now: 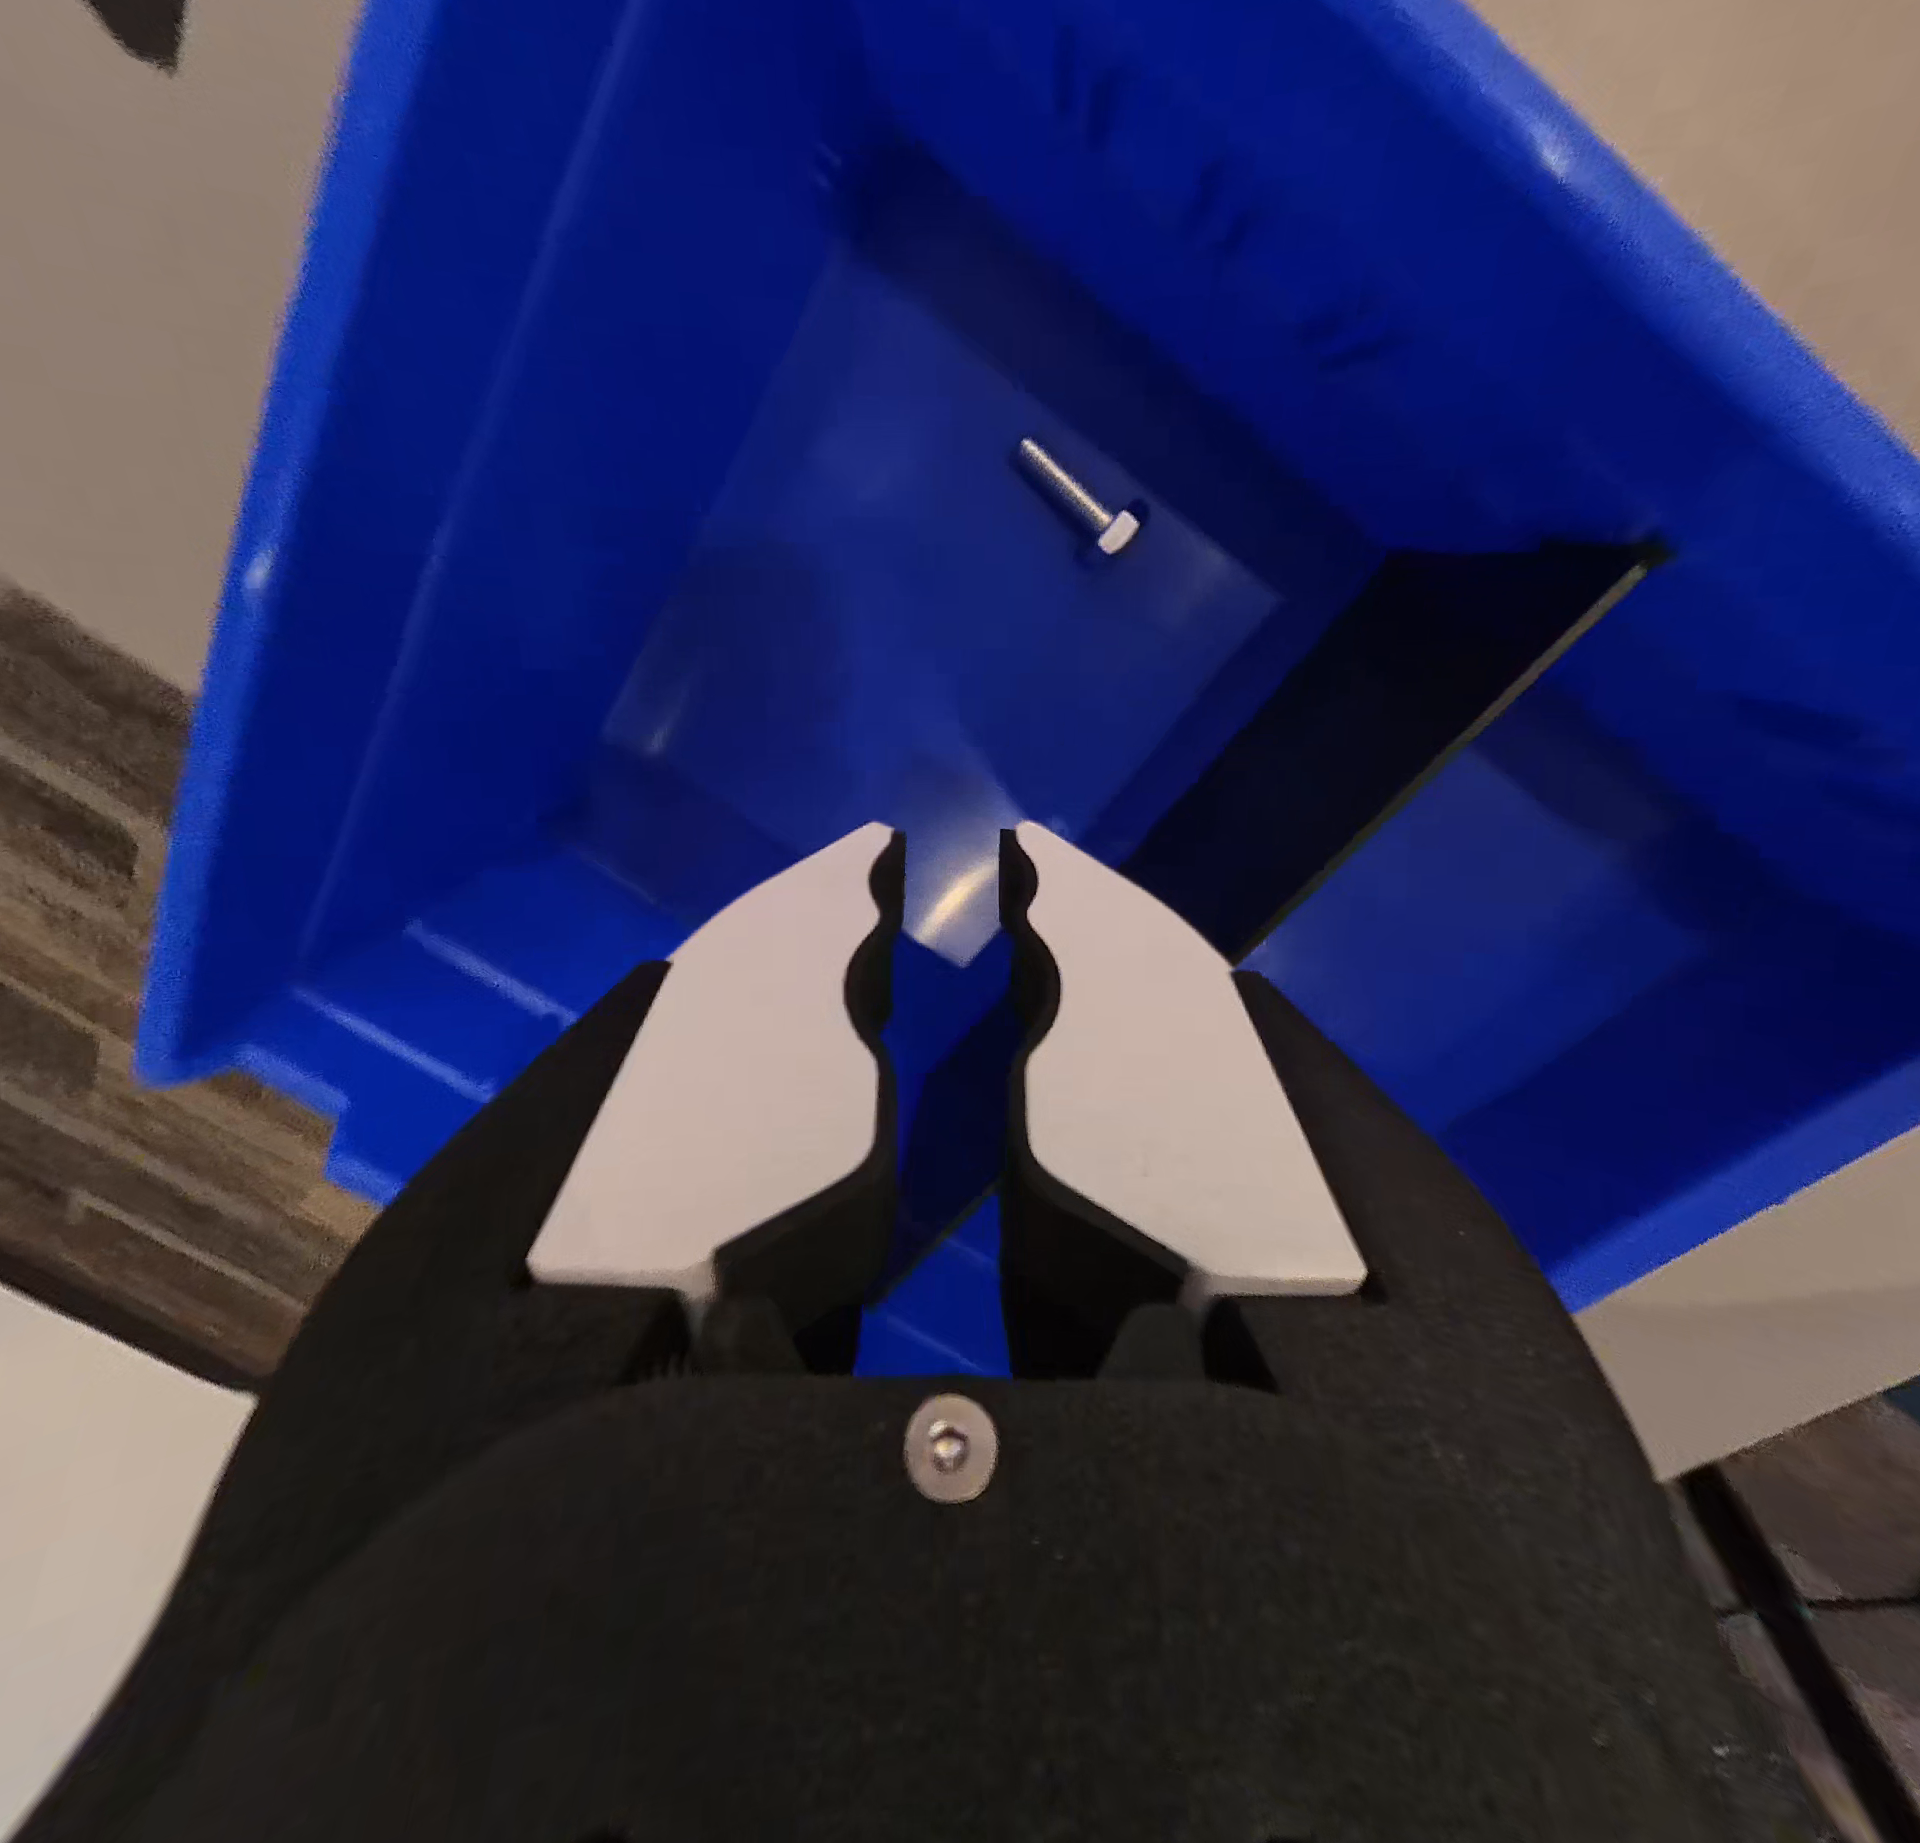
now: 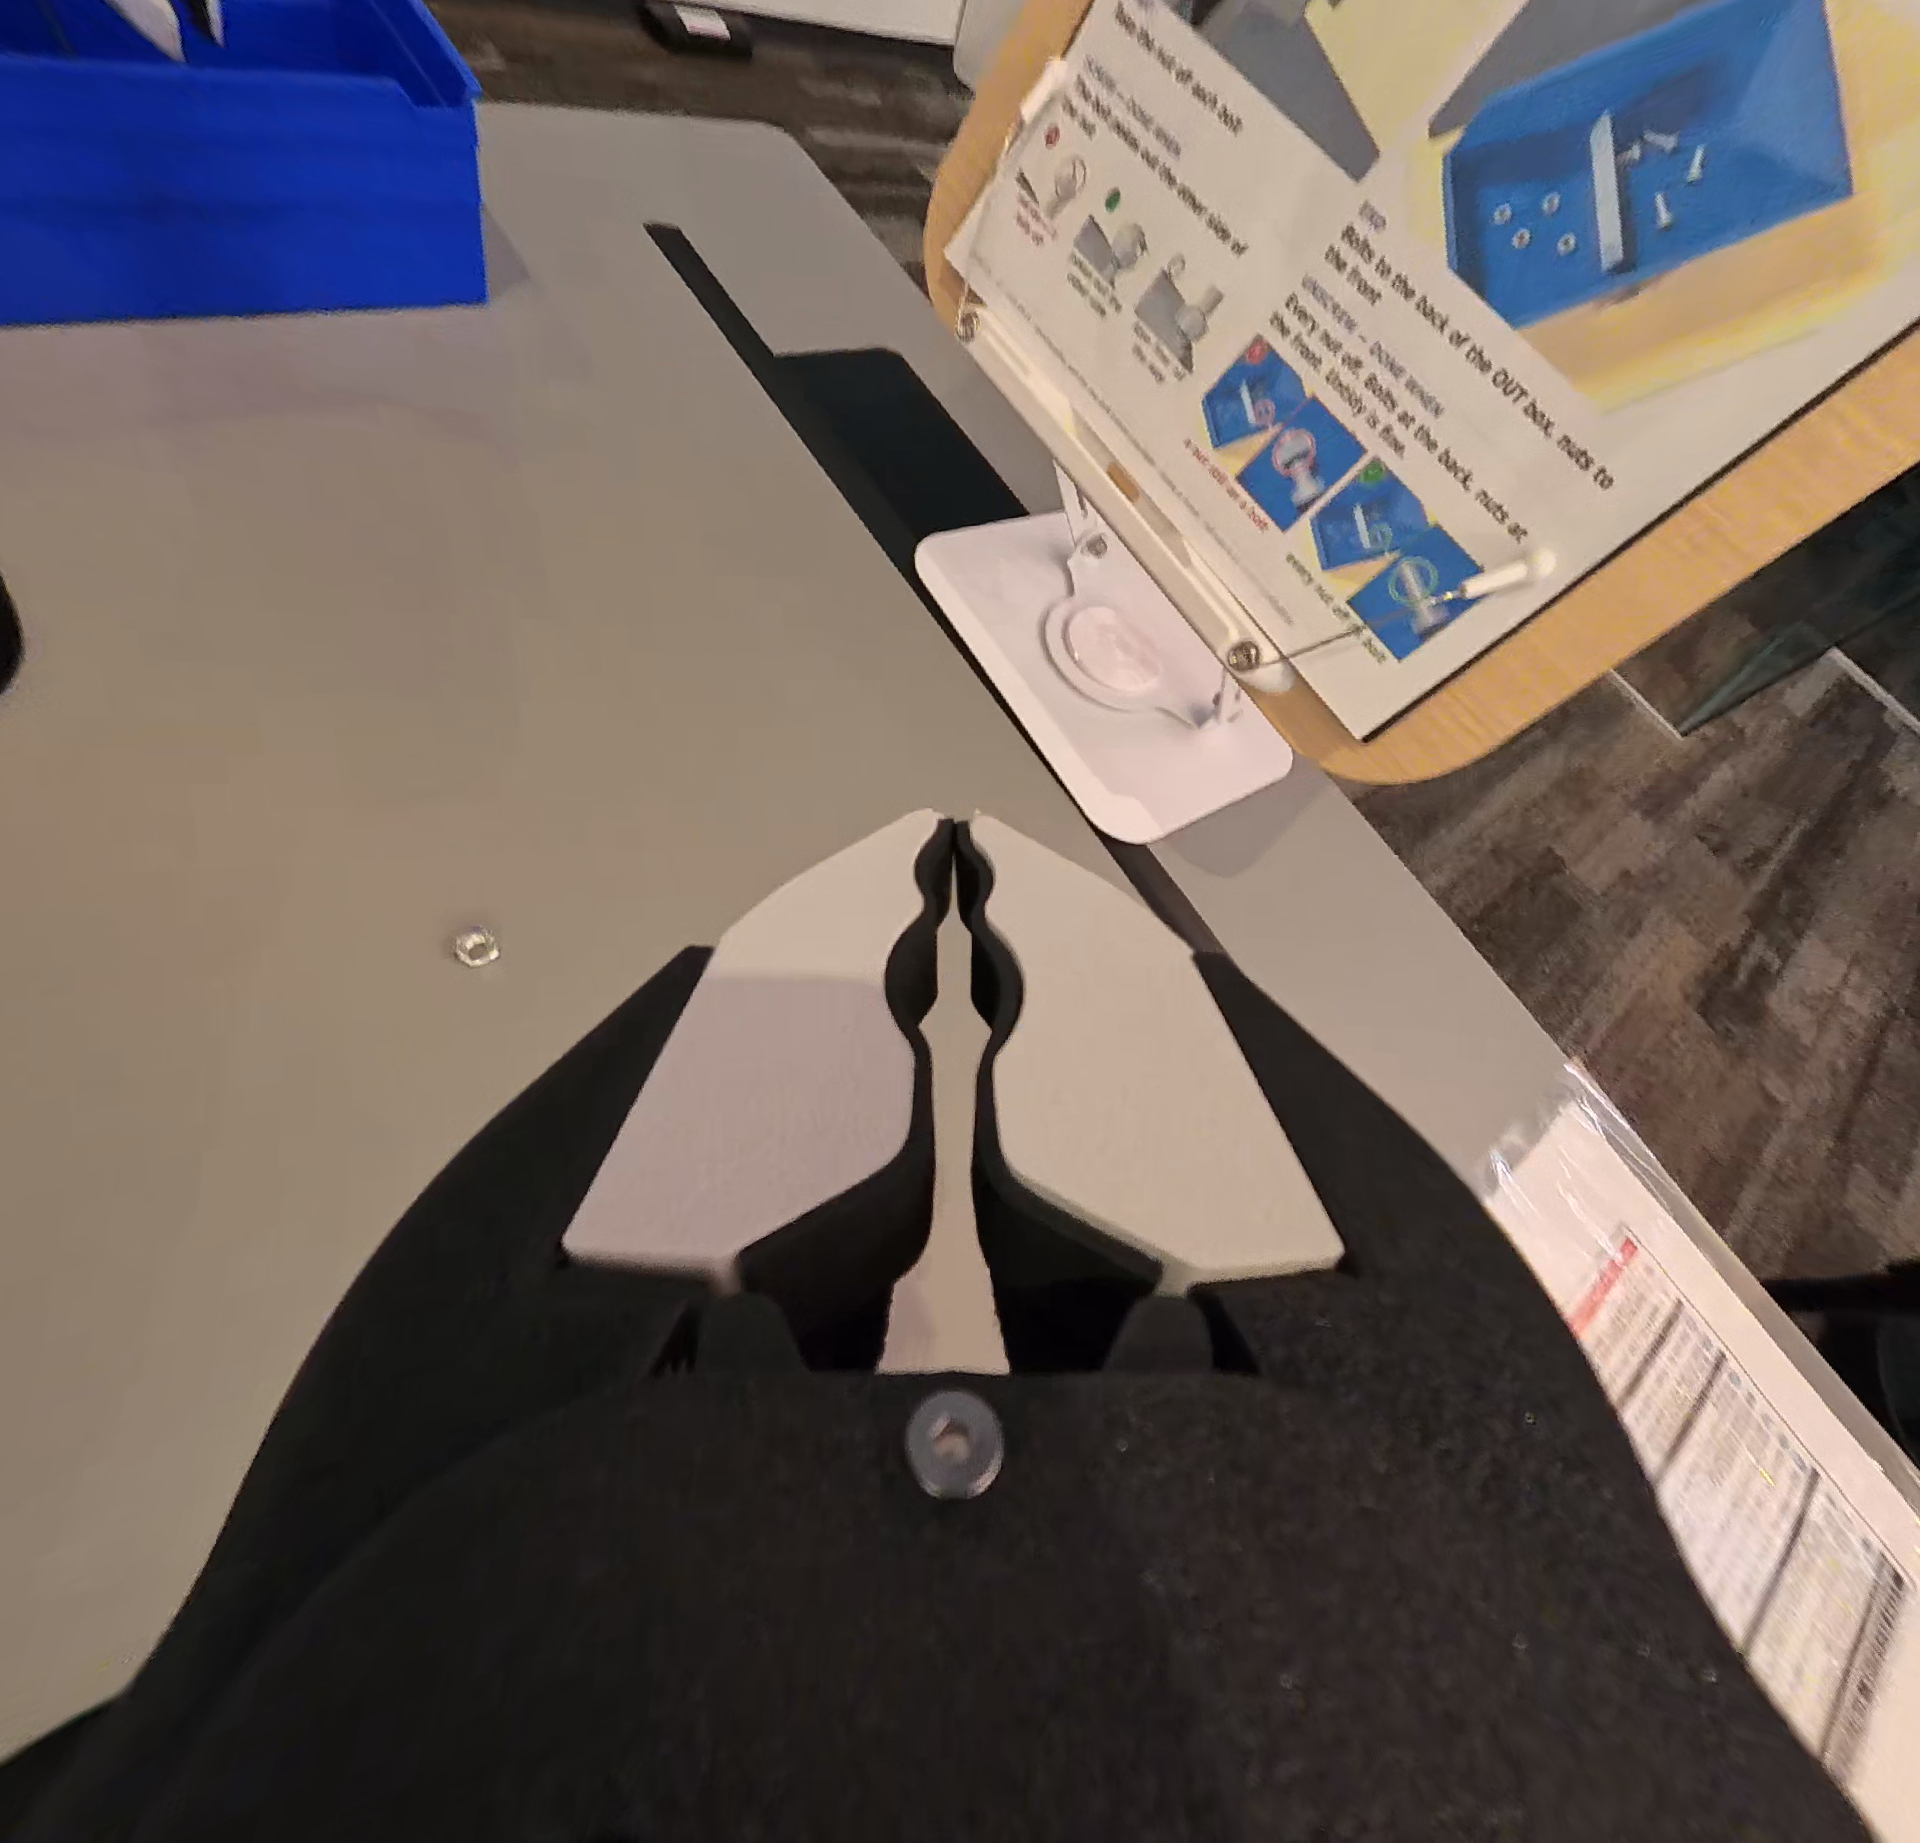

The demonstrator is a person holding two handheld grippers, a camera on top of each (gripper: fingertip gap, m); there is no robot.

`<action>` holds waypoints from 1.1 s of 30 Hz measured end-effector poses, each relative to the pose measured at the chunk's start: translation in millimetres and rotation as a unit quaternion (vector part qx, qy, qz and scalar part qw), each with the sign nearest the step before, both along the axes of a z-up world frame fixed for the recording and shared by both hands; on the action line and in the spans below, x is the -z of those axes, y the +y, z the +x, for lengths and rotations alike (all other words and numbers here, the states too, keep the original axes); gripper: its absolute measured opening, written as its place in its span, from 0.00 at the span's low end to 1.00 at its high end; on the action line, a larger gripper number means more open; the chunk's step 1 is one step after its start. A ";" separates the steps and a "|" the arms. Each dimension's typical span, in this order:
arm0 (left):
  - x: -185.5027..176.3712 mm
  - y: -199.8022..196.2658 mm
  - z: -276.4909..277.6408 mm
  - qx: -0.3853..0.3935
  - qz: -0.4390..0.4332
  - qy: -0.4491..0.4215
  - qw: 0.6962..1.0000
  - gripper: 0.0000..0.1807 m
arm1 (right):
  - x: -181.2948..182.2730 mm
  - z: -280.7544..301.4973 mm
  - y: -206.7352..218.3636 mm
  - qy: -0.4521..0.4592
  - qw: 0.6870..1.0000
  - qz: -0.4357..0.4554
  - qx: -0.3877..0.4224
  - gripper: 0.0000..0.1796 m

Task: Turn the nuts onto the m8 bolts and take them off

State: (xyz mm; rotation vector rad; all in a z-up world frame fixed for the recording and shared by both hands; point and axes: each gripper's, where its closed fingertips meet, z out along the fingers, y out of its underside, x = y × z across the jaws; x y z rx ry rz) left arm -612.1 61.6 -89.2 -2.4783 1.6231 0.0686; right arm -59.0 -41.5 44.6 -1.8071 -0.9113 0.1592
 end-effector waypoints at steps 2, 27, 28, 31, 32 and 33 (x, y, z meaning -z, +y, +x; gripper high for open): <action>9.6 -2.5 1.1 0.024 -0.020 0.001 1.000 0.10 | -2.3 1.0 3.6 0.013 1.000 0.007 -0.001 0.00; 8.5 -3.4 45.3 0.188 -0.024 -0.093 0.978 0.16 | 42.8 12.5 25.8 -0.004 0.999 -0.052 -0.004 0.00; 9.6 -3.9 44.3 0.192 -0.023 -0.085 0.977 0.16 | 40.5 9.1 25.0 -0.003 0.999 -0.048 -0.008 0.00; 11.6 1.6 40.2 0.189 -0.016 -0.076 0.979 0.17 | 29.6 -1.6 19.6 0.017 0.999 -0.033 -0.029 0.00; 13.0 2.2 40.1 0.187 -0.018 -0.077 0.979 0.17 | 25.5 -3.0 18.7 0.023 0.999 -0.027 -0.032 0.00; 16.0 2.3 39.8 0.185 -0.023 -0.071 0.980 0.17 | 21.5 -3.6 18.0 0.030 0.999 -0.022 -0.034 0.00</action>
